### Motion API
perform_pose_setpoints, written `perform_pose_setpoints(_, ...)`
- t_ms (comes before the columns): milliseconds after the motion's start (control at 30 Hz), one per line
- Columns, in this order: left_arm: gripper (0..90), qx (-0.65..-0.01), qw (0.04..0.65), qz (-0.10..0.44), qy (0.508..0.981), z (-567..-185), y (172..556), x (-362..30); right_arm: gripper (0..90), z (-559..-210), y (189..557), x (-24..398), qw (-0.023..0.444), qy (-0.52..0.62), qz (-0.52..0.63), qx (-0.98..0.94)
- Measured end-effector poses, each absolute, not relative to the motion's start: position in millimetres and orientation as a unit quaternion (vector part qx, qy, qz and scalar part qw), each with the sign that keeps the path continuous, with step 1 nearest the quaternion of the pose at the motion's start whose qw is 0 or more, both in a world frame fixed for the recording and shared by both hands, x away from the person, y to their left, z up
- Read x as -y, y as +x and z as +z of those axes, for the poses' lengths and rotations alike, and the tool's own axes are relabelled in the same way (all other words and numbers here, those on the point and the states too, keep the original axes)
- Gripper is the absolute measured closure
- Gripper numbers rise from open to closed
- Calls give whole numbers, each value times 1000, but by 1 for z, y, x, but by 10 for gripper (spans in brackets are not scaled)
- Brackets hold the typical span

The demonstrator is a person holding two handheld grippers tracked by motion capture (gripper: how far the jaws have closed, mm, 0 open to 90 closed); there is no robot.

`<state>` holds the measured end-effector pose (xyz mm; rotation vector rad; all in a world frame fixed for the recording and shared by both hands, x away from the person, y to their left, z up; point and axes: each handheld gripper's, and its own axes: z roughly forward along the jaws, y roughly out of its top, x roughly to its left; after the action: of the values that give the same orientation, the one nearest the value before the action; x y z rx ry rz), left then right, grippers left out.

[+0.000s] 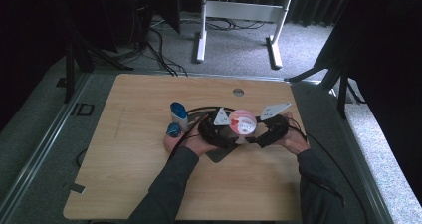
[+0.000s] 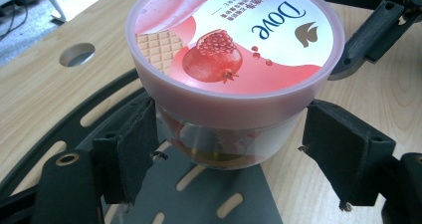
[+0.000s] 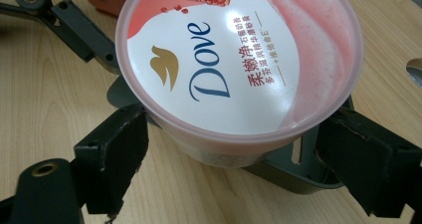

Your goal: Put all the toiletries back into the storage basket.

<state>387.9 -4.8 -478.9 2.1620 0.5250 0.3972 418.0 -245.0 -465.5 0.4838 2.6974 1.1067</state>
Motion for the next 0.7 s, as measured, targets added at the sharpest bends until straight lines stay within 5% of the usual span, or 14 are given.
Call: perform_pose_setpoints(700, 235, -235, 423, 167, 859, -490, 410, 12, 145, -475, 442, 246, 89, 192, 365, -907)
